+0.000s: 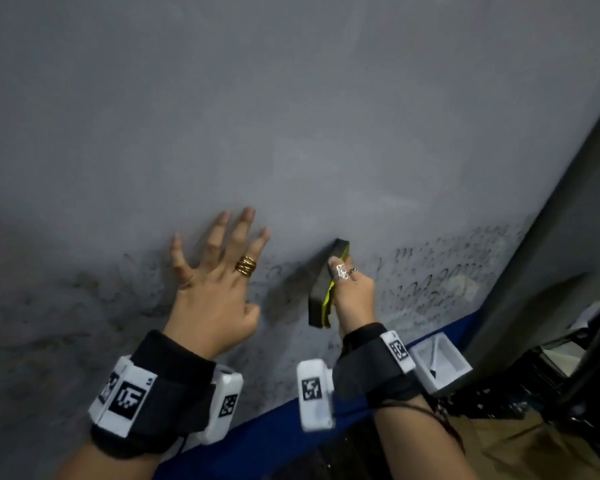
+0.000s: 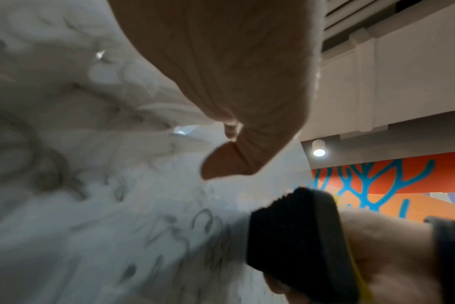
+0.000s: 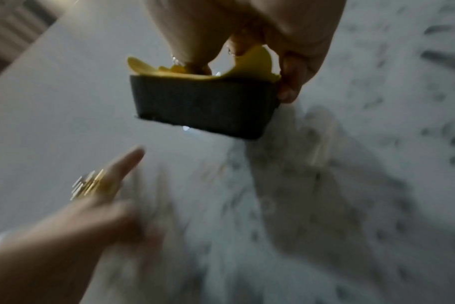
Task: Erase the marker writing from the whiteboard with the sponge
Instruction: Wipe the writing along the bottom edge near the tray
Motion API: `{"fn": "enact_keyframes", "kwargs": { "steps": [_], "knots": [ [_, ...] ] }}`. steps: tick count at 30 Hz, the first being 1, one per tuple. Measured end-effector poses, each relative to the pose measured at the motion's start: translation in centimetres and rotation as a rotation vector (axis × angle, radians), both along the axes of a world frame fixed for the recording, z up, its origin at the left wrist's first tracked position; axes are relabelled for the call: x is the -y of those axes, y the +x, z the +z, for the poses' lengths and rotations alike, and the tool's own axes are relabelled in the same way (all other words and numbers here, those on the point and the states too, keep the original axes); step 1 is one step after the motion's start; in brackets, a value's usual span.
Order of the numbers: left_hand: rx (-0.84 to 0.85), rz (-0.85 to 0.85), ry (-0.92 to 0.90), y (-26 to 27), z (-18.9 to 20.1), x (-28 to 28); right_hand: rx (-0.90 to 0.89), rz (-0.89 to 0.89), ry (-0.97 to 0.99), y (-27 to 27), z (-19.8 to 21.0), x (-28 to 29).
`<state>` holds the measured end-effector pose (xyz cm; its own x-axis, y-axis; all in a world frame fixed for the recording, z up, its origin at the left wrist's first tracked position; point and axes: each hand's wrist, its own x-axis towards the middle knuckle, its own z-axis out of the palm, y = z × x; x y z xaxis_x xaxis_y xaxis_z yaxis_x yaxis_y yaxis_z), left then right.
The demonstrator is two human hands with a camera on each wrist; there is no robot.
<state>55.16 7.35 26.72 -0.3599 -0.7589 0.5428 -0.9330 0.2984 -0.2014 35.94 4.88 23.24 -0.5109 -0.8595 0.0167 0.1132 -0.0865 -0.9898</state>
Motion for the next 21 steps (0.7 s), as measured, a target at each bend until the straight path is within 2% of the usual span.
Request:
{"fn": "enact_keyframes", "kwargs": {
  "steps": [3,5,8,10,14,16,19,21],
  "knots": [
    [-0.081,0.008,-0.002,0.9,0.4,-1.2,-0.087,0.208,-0.037,4.9,-1.3,-1.3],
    [-0.133,0.070,0.001,2.4,0.5,-1.7,-0.168,0.282,-0.067,7.6,-1.7,-1.9],
    [-0.234,0.169,0.007,5.0,0.4,-2.4,-0.351,0.243,-0.072,9.6,-2.3,-3.0],
    [-0.279,0.197,0.003,6.3,0.1,-2.8,-0.385,0.188,-0.094,9.5,-2.5,-3.2],
    [-0.236,0.189,-0.002,7.4,-0.1,-3.0,-0.210,0.037,-0.056,6.4,-2.2,-1.5],
    [-0.205,0.183,0.007,7.6,0.0,-2.9,-0.197,-0.025,-0.062,5.2,-1.9,-0.7],
    [-0.190,0.204,0.017,7.8,0.1,-2.9,-0.305,-0.030,-0.070,6.8,-2.1,-0.9],
    [-0.185,0.208,0.025,7.7,0.2,-2.9,-0.524,-0.004,-0.148,9.4,-2.2,-2.0]
  ]
}}
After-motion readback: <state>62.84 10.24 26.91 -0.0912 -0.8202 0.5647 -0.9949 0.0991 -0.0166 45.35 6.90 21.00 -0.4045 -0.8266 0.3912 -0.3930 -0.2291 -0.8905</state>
